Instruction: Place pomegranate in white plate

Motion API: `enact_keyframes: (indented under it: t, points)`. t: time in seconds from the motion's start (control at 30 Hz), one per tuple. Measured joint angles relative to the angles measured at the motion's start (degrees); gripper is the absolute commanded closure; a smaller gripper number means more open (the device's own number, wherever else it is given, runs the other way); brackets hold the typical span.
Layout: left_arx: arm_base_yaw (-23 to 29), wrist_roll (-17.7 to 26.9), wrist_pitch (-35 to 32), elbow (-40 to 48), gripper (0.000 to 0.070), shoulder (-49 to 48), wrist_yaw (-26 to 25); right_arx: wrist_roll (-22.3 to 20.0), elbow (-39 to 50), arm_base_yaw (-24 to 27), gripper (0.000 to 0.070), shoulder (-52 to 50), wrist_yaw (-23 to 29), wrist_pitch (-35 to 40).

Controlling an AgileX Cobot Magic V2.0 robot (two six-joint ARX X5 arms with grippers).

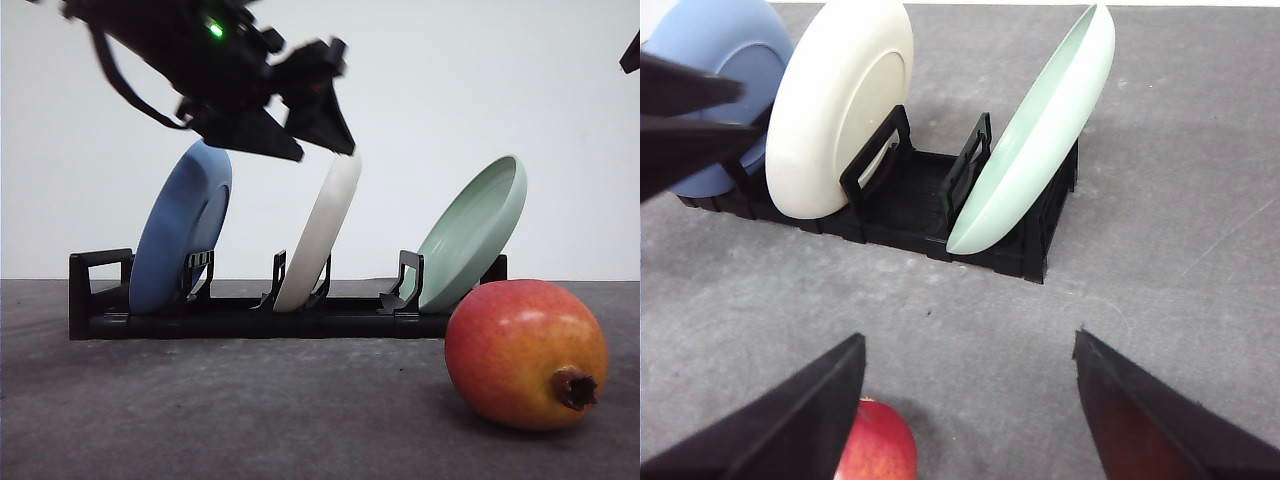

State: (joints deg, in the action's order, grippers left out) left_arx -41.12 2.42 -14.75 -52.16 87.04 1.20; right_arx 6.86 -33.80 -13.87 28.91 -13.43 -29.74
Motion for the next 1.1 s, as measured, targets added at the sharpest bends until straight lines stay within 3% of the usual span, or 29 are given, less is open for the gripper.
enact_keyframes:
  t: [0.27,0.53,0.73,0.9,1.1]
  points:
    - [0.0,-0.33,2.03,-5.4,0.0348,7.38,2.09,0.01,0.0,0.0,0.028,0.0,0.0,0.0]
    - [0.0,-0.35,2.52,-6.71,0.037,8.31,2.16,-0.01,0.0,0.0,0.028,0.0,0.0,0.0]
    - [0.0,-0.35,2.52,-6.71,0.0667,8.35,2.16,0.01,0.0,0.0,0.028,0.0,0.0,0.0]
    - [-0.14,-1.25,2.53,-6.71,0.069,8.36,1.93,0.01,0.0,0.0,0.028,0.0,0.0,0.0]
    - [-0.15,-5.6,2.55,-6.71,0.069,8.48,1.96,0.01,0.0,0.0,0.028,0.0,0.0,0.0]
